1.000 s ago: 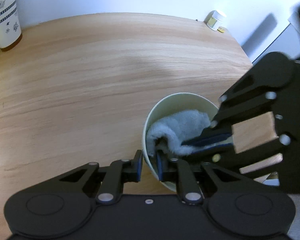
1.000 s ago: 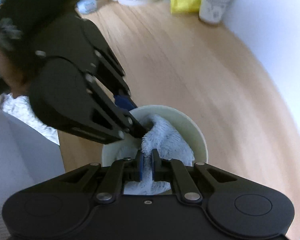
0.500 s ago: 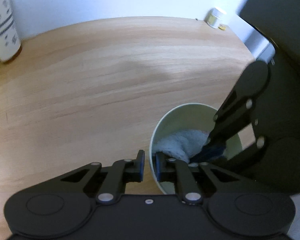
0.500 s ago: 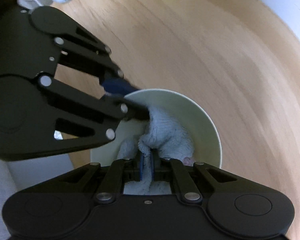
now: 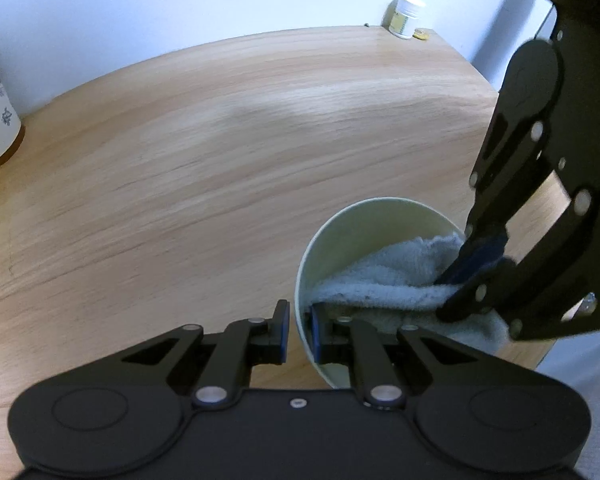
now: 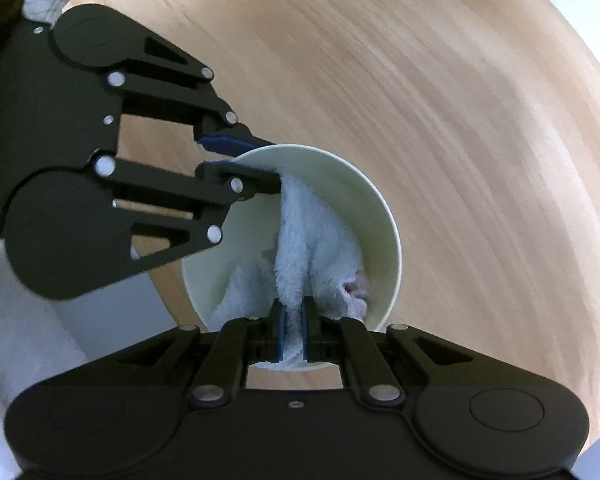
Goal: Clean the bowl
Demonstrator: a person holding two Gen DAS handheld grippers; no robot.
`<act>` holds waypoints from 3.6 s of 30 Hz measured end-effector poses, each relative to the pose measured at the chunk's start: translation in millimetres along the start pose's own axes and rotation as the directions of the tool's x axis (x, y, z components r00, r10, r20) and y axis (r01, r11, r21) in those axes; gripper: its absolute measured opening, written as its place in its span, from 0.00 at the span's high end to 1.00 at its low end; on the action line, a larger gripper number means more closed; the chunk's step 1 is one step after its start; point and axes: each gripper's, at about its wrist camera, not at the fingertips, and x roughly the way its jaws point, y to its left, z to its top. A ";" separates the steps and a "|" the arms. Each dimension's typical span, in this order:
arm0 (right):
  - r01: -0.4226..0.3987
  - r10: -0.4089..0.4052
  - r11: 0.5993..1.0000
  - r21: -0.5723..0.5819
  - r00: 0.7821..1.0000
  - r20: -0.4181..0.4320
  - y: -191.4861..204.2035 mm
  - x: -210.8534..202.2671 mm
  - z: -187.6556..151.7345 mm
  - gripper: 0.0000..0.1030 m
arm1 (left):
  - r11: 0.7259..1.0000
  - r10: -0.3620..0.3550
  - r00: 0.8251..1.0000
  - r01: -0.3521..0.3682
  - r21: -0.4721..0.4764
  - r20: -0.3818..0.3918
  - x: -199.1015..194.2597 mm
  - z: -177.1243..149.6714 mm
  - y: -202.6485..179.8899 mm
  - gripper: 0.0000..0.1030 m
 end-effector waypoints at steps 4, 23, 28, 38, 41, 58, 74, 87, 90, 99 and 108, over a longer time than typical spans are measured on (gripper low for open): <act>-0.002 0.001 1.000 0.024 0.999 0.050 -2.6 -12.7 -6.6 0.92 | 0.997 -0.035 0.999 0.035 -0.066 -0.001 -0.9 -1.5 9.2 0.91; -0.205 0.141 0.954 0.218 0.951 0.276 -17.1 20.2 4.5 0.92 | 0.953 -0.126 0.992 0.128 -0.275 0.025 -6.5 -10.5 40.6 0.91; -0.318 0.234 0.913 0.255 0.921 0.311 -47.6 26.5 6.7 0.91 | 0.935 -0.134 0.988 0.151 -0.321 0.074 -14.1 -9.3 46.0 0.87; -0.612 0.406 0.734 0.294 0.742 0.533 -94.6 14.9 8.6 0.91 | 0.872 -0.155 0.964 0.236 -0.429 0.216 -46.0 -12.7 66.9 0.63; -0.657 0.411 0.700 0.281 0.692 0.593 -109.2 2.5 -21.0 0.91 | 0.854 -0.149 0.957 0.251 -0.456 0.249 -57.7 -13.3 73.7 0.56; -0.757 0.212 0.601 0.257 0.461 0.862 -134.1 -38.1 -37.3 0.91 | 0.916 -0.097 0.974 0.168 -0.365 0.205 -75.3 2.2 47.6 0.23; -0.565 -0.139 0.570 0.597 0.650 0.747 -171.8 18.6 -66.4 0.90 | 0.963 -0.014 0.995 0.039 -0.267 0.095 -48.9 5.2 22.5 0.11; -0.274 -0.350 0.597 0.754 0.757 0.552 -159.6 30.0 -50.5 0.50 | 0.968 0.053 0.994 -0.027 -0.250 0.097 -49.0 7.2 14.6 0.01; -0.259 -0.369 0.588 0.767 0.758 0.538 -156.4 30.1 -50.3 0.42 | 0.968 0.103 0.992 -0.083 -0.235 0.074 -49.3 6.3 13.0 0.01; -0.192 -0.464 0.550 0.813 0.739 0.488 -126.7 18.7 -47.7 0.22 | 0.965 0.131 0.990 -0.116 -0.235 0.049 -57.6 2.8 15.2 0.00; -0.162 -0.530 0.513 0.843 0.712 0.460 -64.2 -8.8 -59.1 0.00 | 0.959 0.164 0.981 -0.134 -0.250 0.100 -105.1 -3.6 -6.0 0.00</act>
